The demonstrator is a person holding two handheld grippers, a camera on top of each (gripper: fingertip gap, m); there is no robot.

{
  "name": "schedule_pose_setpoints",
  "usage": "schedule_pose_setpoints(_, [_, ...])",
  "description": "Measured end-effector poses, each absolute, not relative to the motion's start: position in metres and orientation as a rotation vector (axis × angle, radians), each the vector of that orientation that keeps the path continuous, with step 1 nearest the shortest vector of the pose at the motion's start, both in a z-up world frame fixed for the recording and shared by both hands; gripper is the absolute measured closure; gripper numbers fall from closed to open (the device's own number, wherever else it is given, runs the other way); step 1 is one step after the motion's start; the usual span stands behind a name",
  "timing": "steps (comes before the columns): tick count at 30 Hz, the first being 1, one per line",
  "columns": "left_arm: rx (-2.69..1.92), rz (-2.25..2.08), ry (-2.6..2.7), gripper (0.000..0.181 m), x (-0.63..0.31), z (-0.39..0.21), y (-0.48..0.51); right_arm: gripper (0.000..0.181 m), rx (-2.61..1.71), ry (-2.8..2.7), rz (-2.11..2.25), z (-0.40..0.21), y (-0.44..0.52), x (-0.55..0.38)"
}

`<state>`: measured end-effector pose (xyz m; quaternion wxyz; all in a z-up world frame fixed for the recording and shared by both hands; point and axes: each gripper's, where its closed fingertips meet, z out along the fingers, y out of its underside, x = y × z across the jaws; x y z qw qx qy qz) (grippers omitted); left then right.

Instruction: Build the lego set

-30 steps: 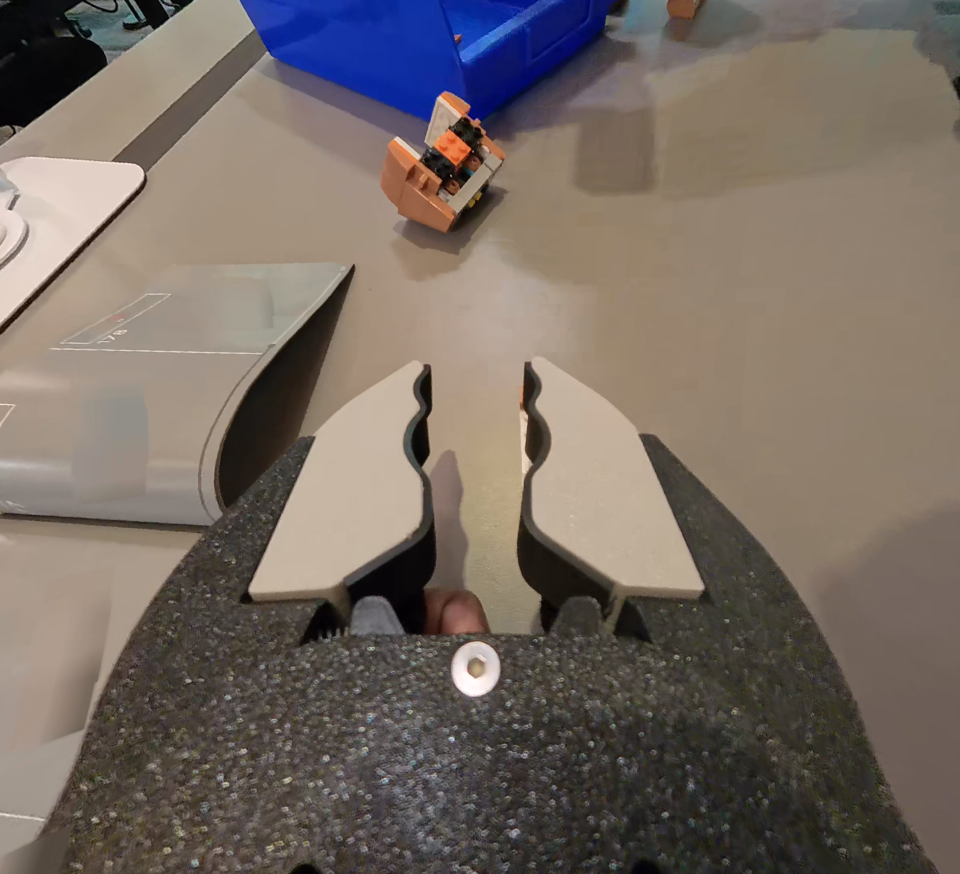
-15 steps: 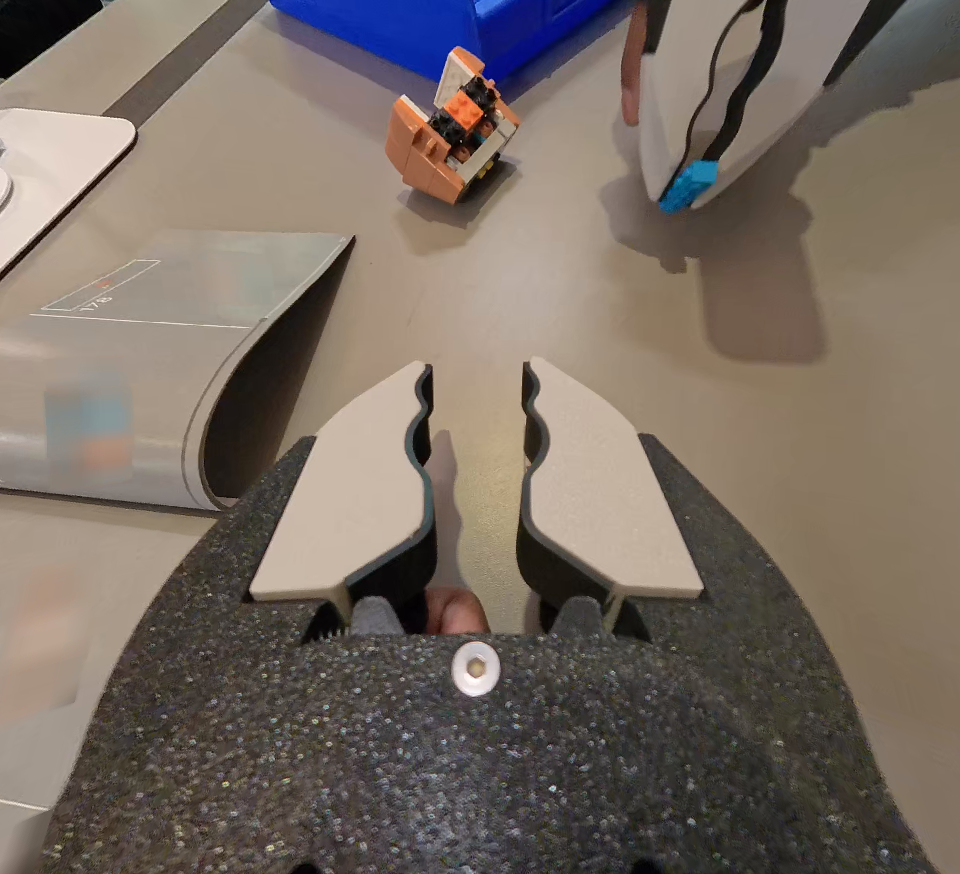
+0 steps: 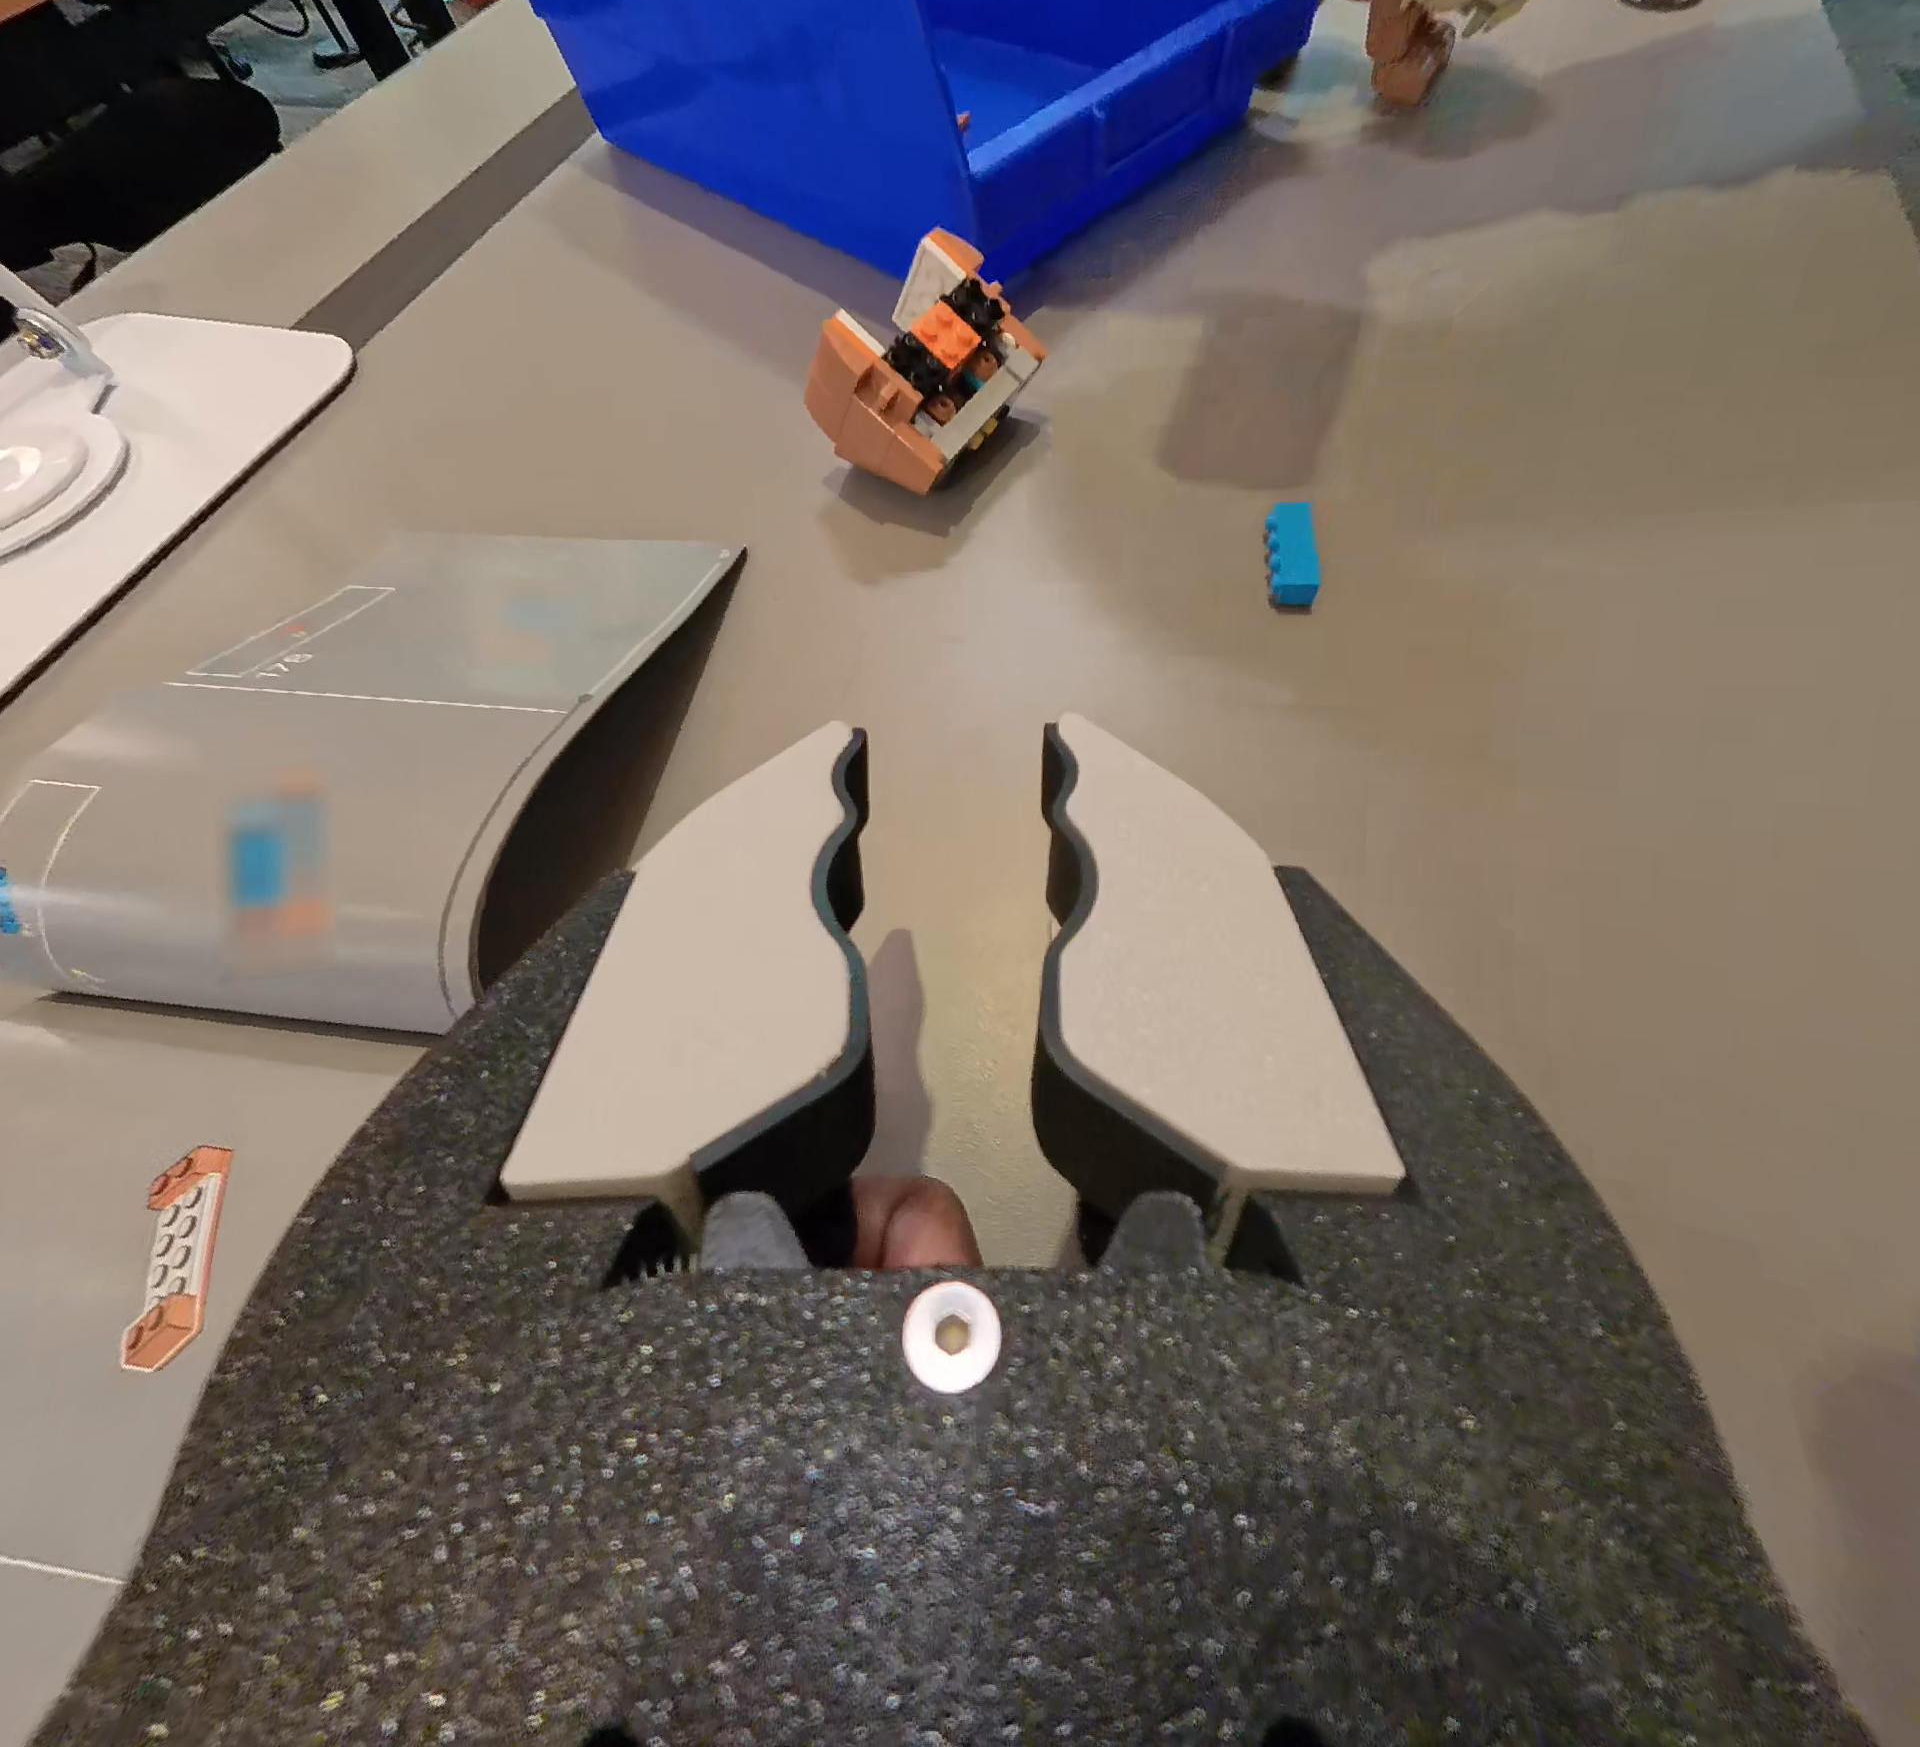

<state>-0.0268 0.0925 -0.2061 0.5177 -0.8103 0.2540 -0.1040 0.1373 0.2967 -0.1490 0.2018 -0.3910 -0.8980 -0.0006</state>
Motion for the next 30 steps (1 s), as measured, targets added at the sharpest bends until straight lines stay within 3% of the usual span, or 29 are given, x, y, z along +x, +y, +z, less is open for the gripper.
schedule_pose_setpoints(4, [-1.932, -0.262, 0.606, 0.149, -0.025, -0.203, 0.092, 0.153, -1.338, -2.595, -0.43, -0.17, 0.425, 0.17])
schedule_pose_setpoints(8, [-1.944, -0.247, 0.611, 0.149, -0.027, -0.207, 0.093, 0.153, -1.41, -2.704, -0.664, -0.207, 0.487, 0.178])
schedule_pose_setpoints(20, [-1.958, -0.287, 0.605, 0.149, -0.029, -0.211, 0.092, 0.155, -1.39, -2.862, -0.983, -0.261, 0.527, 0.196])
schedule_pose_setpoints(23, [-1.987, -0.3, 0.636, 0.149, -0.028, -0.217, 0.089, 0.169, -1.386, -2.848, -1.04, -0.262, 0.532, 0.201])
schedule_pose_setpoints(30, [-2.11, -0.367, 0.783, 0.146, -0.03, -0.232, 0.064, 0.17, -1.348, -2.685, -0.943, -0.236, 0.515, 0.188])
